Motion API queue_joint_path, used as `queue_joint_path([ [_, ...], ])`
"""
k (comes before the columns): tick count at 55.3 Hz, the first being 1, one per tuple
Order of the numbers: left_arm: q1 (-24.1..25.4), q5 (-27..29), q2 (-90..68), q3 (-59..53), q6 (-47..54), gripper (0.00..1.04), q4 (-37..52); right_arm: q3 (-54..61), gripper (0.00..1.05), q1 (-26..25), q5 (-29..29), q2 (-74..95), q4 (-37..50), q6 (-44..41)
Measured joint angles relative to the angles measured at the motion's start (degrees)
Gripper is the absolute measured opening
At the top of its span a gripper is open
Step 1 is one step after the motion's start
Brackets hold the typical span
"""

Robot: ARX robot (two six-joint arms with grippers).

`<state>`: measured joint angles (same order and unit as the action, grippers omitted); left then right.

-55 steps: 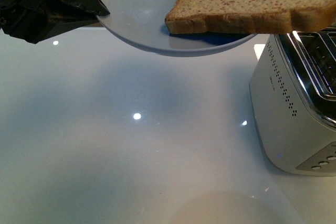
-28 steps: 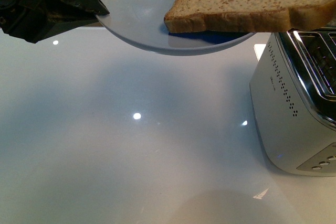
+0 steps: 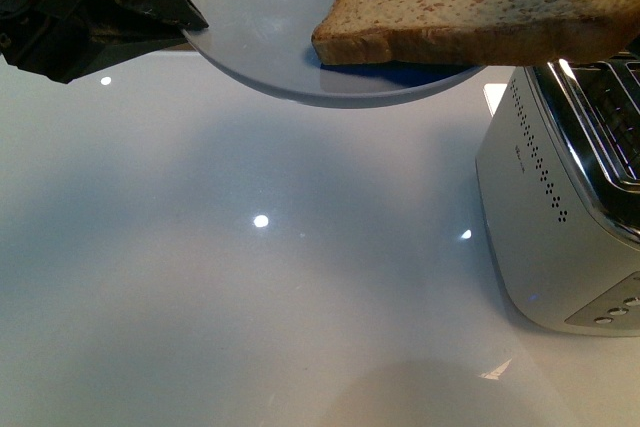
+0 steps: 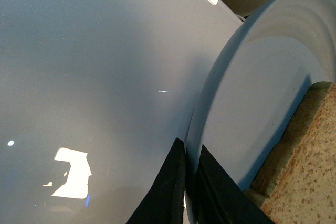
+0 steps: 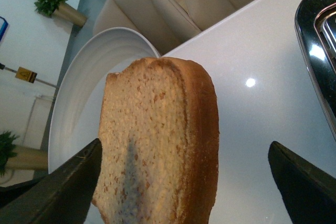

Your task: Left arm holds plate, right arm toasts bread

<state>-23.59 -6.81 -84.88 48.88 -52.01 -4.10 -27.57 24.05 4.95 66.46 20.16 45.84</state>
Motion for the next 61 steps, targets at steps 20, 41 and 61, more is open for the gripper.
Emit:
queue_joint_path([
  [20, 0.00, 0.02, 0.00, 0.00, 0.00, 0.03, 0.00, -0.22, 0.31, 0.66, 0.11, 0.26, 0.79, 1.05],
  [41, 0.00, -0.02, 0.00, 0.00, 0.00, 0.03, 0.00, -1.36, 0.03, 0.52, 0.20, -3.13, -1.25, -0.83],
  [61, 0.00, -0.02, 0.00, 0.00, -0.22, 0.03, 0.00, -10.97, 0.03, -11.39, -1.44, -17.51, -11.37, -14.47],
])
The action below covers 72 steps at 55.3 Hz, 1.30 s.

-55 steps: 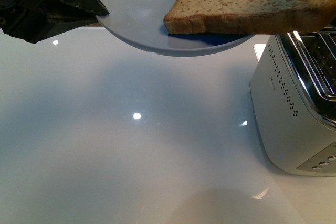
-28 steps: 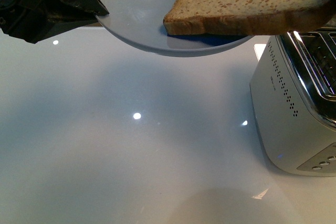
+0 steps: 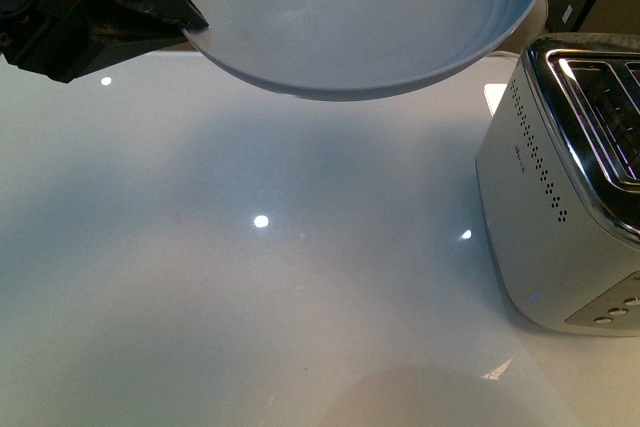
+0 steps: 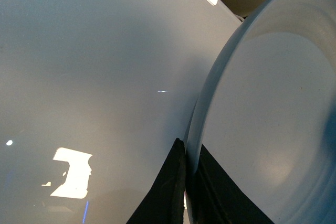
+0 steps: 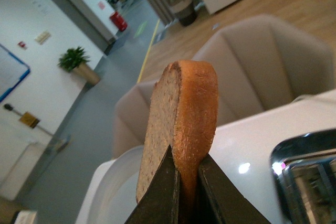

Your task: Left arm holds plate, right arm toasts bread

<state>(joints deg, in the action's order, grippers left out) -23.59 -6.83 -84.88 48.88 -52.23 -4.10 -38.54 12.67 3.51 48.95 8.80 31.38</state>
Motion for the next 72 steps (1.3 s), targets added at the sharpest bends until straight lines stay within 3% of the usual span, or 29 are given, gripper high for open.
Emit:
queue_joint_path([
  [10, 0.00, -0.02, 0.00, 0.00, 0.00, 0.03, 0.00, -3.69, 0.03, -5.51, 1.16, -1.64, -4.68, -16.85],
  [26, 0.00, 0.00, 0.00, 0.00, -0.04, 0.03, 0.00, -4.00, 0.03, -7.78, 2.73, 1.88, -11.34, -34.58],
  [45, 0.02, 0.02, 0.00, 0.00, -0.13, 0.03, 0.00, -3.37, 0.03, -4.50, 3.61, 9.33, -15.43, -41.33],
  [72, 0.00, -0.02, 0.00, 0.00, -0.13, 0.03, 0.00, -3.39, 0.03, -5.07, 4.15, 13.86, -17.44, -42.58],
])
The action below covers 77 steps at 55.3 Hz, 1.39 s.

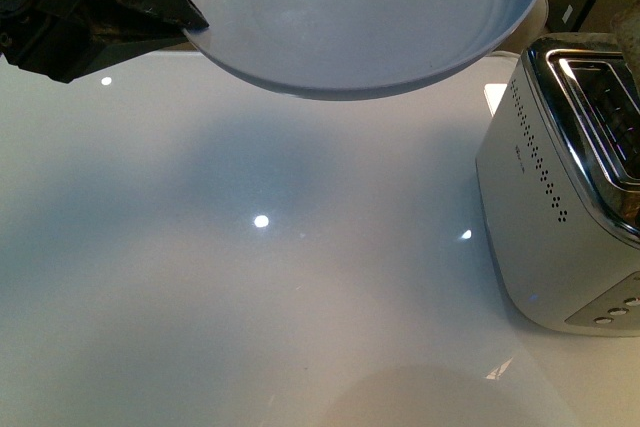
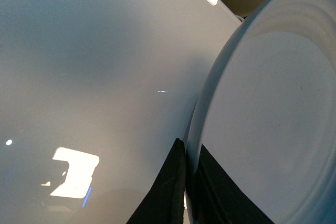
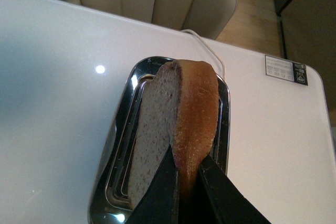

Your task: Left arm holds plate, right arm toasts bread

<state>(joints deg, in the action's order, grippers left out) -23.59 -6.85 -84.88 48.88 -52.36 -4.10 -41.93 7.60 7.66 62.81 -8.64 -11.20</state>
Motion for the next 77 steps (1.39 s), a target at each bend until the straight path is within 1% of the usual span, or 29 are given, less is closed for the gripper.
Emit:
queue_joint_path([
  [30, 0.00, 0.00, 0.00, 0.00, 0.00, 0.03, 0.00, -0.87, 0.03, -1.11, 0.66, 8.44, 2.19, -0.24],
  [53, 0.00, 0.02, 0.00, 0.00, 0.00, 0.03, 0.00, -1.16, 0.03, 0.48, 2.01, 12.26, 3.23, -0.17],
  [62, 0.00, 0.00, 0.00, 0.00, 0.00, 0.03, 0.00, -0.15, 0.03, 1.14, 1.86, 14.01, 4.90, 0.96],
  [77, 0.00, 0.00, 0.00, 0.00, 0.00, 0.03, 0.00, 2.58, 0.03, 1.75, 1.79, 18.12, 10.23, 2.91],
])
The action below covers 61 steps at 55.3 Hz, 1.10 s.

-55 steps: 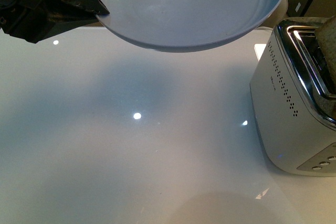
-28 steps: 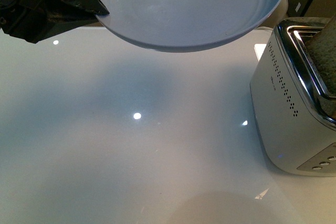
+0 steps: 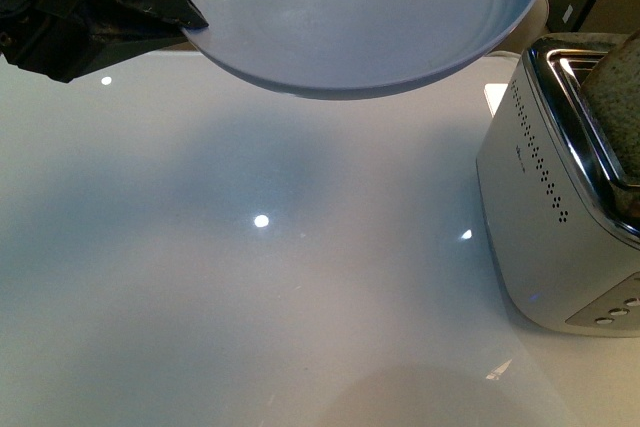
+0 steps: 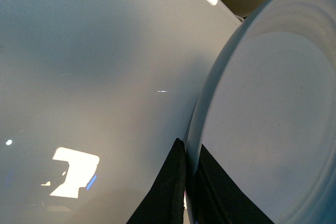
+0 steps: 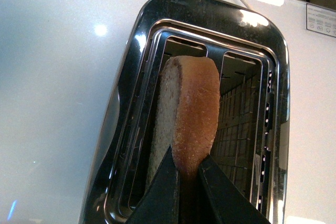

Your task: Left arm holds plate, right arm toasts bread

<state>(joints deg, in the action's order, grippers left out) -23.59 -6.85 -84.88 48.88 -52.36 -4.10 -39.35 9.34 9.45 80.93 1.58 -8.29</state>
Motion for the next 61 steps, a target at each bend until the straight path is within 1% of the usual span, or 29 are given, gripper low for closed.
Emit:
queue_joint_path([
  [27, 0.00, 0.00, 0.00, 0.00, 0.00, 0.03, 0.00, 2.51, 0.03, 1.18, 1.49, 2.78, 4.11, 2.54],
  [30, 0.00, 0.00, 0.00, 0.00, 0.00, 0.03, 0.00, 2.78, 0.05, 1.18, 1.44, 2.78, 4.57, 2.67],
  [32, 0.00, 0.00, 0.00, 0.00, 0.00, 0.03, 0.00, 3.02, 0.10, 1.16, 1.27, 2.78, 4.81, 2.80],
  [38, 0.02, 0.00, 0.00, 0.00, -0.02, 0.03, 0.00, 4.83, 0.32, 0.74, 0.44, 3.13, 4.90, 3.41],
  [44, 0.02, 0.00, 0.00, 0.00, -0.02, 0.03, 0.00, 6.38, 0.46, 0.28, 0.28, 3.48, 5.25, 4.02],
  [45, 0.00, 0.00, 0.00, 0.00, 0.00, 0.03, 0.00, 6.49, 0.47, 0.24, 0.28, 3.45, 5.40, 4.04],
  [56, 0.00, 0.02, 0.00, 0.00, 0.00, 0.03, 0.00, 7.58, 0.85, -0.81, 0.22, -2.10, 7.26, 4.61],
  [58, 0.02, 0.00, 0.00, 0.00, -0.02, 0.03, 0.00, 8.02, 0.94, -0.92, 0.44, -4.59, 7.43, 4.85],
  [61, 0.02, 0.02, 0.00, 0.00, 0.00, 0.03, 0.00, 8.41, 0.97, -1.07, 0.46, -6.99, 7.41, 5.38],
])
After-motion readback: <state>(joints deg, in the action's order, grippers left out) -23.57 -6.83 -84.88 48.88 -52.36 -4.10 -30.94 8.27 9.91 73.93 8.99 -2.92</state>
